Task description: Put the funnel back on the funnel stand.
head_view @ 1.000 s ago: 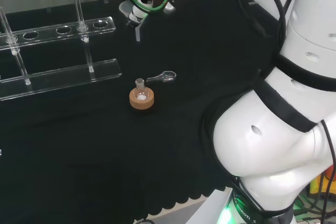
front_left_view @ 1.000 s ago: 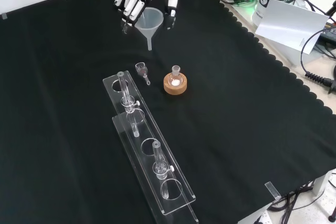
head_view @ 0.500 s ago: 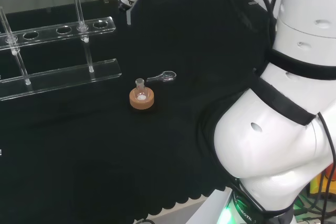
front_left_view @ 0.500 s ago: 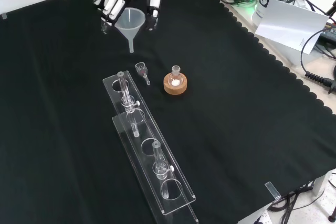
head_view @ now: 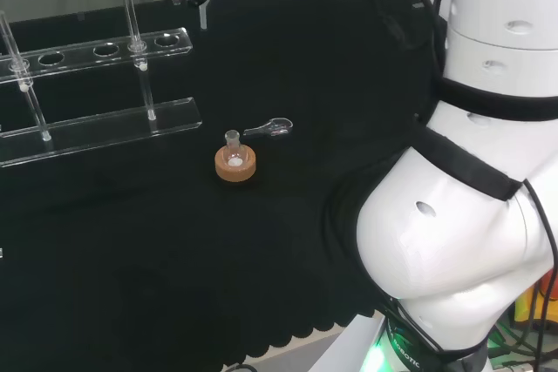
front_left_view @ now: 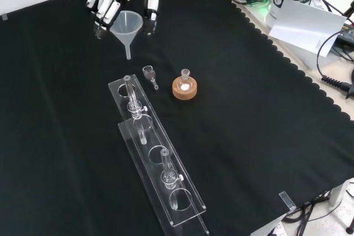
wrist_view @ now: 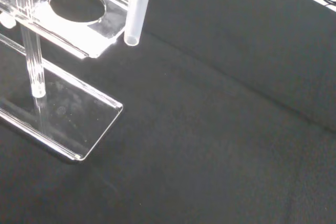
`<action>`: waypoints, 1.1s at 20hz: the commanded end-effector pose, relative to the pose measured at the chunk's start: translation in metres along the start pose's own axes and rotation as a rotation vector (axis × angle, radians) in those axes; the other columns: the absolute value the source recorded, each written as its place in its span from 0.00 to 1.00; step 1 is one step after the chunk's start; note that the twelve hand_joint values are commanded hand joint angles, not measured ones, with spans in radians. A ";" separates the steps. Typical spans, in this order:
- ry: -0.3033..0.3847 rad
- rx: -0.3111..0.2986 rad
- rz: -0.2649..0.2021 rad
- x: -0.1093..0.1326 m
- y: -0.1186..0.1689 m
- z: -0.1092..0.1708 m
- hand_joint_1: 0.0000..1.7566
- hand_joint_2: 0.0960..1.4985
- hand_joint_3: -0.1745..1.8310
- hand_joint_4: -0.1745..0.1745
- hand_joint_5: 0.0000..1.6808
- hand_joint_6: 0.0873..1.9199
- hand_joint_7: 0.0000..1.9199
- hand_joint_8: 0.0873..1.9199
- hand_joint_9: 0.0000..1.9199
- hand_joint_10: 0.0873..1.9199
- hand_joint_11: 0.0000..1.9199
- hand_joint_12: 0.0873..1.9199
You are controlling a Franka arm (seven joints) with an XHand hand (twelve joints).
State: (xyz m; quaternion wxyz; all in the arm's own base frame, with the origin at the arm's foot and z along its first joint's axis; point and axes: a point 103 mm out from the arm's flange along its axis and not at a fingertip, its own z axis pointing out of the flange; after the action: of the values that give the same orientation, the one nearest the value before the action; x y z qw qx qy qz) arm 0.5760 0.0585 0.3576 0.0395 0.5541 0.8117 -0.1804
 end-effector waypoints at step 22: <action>0.023 0.009 -0.070 0.022 0.047 -0.003 0.36 0.65 0.00 0.40 0.35 0.07 0.34 0.30 0.46 0.20 0.28 0.64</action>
State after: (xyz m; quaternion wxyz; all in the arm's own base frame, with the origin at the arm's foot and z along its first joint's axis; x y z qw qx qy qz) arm 0.6088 0.0926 0.3440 0.0247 0.5303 0.8285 -0.1785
